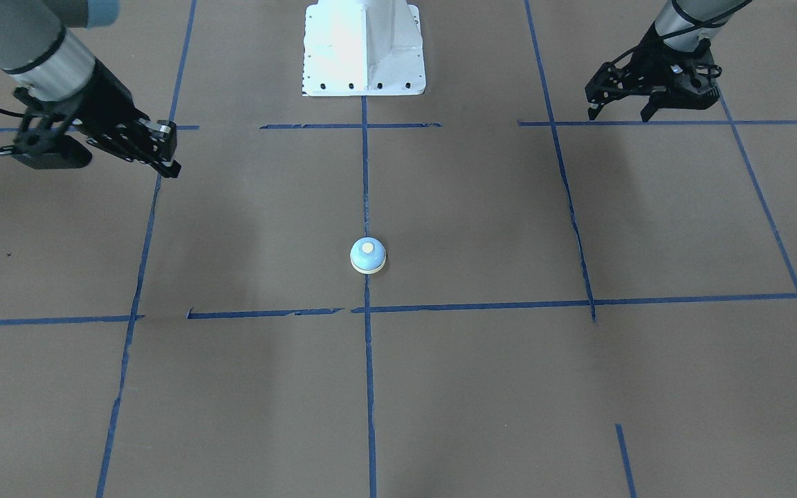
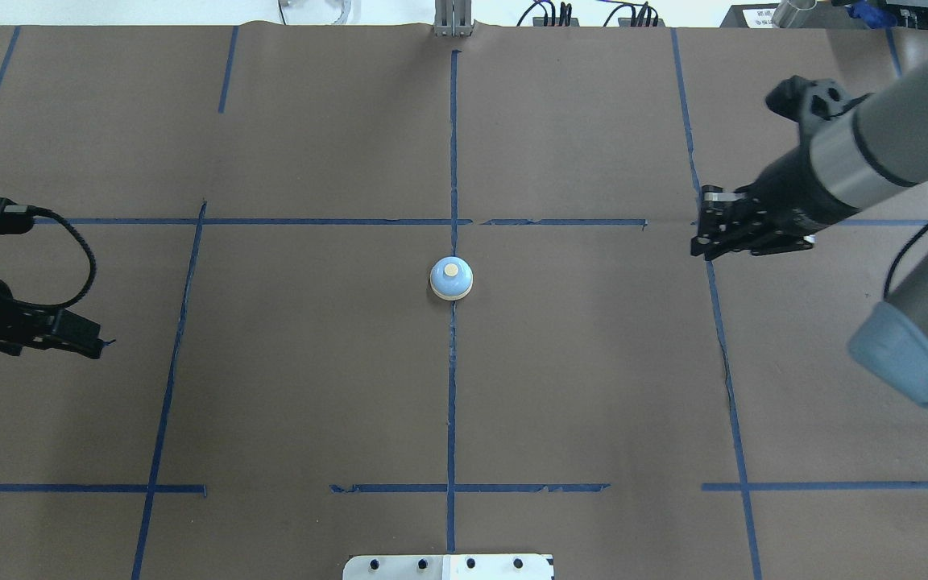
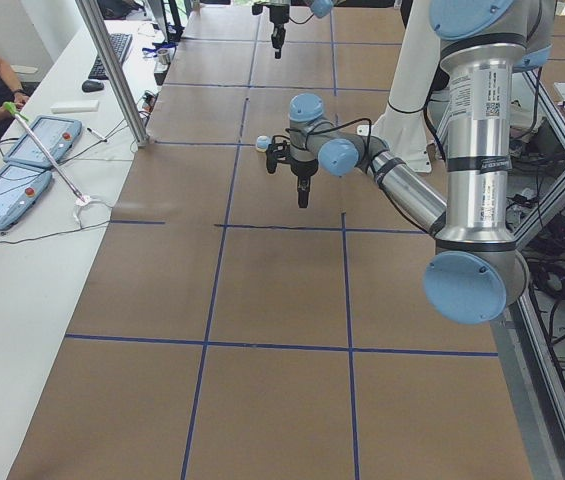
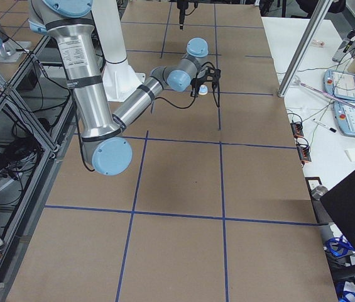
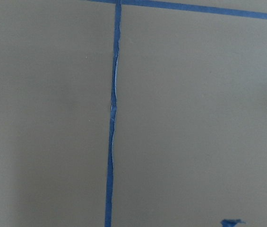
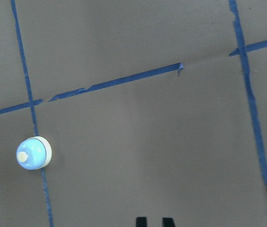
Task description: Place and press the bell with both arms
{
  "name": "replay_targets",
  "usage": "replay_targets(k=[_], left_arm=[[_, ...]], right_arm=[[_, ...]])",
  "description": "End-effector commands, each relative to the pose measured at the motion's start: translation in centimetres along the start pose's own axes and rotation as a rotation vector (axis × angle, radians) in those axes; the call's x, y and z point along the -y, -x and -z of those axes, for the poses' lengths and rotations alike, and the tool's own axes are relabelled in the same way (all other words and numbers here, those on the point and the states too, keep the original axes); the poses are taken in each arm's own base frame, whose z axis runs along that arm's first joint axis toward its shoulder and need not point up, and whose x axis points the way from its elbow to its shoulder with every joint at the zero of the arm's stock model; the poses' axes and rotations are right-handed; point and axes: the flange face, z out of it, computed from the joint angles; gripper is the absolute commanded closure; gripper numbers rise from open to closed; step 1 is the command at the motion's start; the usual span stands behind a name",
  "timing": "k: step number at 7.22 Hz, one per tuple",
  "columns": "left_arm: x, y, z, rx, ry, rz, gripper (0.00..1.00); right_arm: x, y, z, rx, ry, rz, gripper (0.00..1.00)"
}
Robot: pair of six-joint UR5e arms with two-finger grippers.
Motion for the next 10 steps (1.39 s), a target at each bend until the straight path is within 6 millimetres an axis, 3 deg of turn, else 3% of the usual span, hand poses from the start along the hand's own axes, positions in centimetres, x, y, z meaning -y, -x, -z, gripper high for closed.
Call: replay_targets(k=[1, 3, 4, 5, 6, 7, 8, 9, 10], left_arm=[[-0.7, 7.6, 1.4, 0.067, -0.005, -0.125, 0.00], [-0.8, 16.0, 4.3, 0.132, -0.034, -0.237, 0.00], [-1.7, 20.7, 5.7, 0.087, -0.029, -0.266, 0.00], [-2.4, 28.0, 6.8, 0.041, -0.056, -0.293, 0.00], [-3.1, 33.3, 6.7, 0.038, -0.058, -0.310, 0.00], [-3.6, 35.0, 6.8, 0.050, -0.064, -0.290, 0.00], [-4.8, 35.8, 6.5, 0.046, -0.052, -0.258, 0.00], [-6.0, 37.8, 4.6, 0.035, 0.005, -0.183, 0.00], [-5.9, 38.2, 4.5, 0.036, 0.008, -0.157, 0.00]], right_arm=[[0.4, -10.7, 4.9, -0.022, 0.009, 0.072, 0.00], [0.0, -22.1, 9.1, -0.071, -0.030, 0.164, 0.00], [-1.1, -27.3, 10.3, -0.105, -0.034, 0.248, 0.00], [-2.3, -32.9, 11.4, -0.138, -0.034, 0.315, 0.00], [-3.2, -37.5, 11.6, -0.157, -0.023, 0.363, 0.00], [-4.7, -40.7, 11.6, -0.166, -0.009, 0.397, 0.00], [-5.8, -41.4, 11.7, -0.168, 0.000, 0.391, 0.00], [-6.1, -41.9, 11.4, -0.173, 0.009, 0.383, 0.00], [-6.6, -42.3, 11.2, -0.180, 0.022, 0.369, 0.00]])
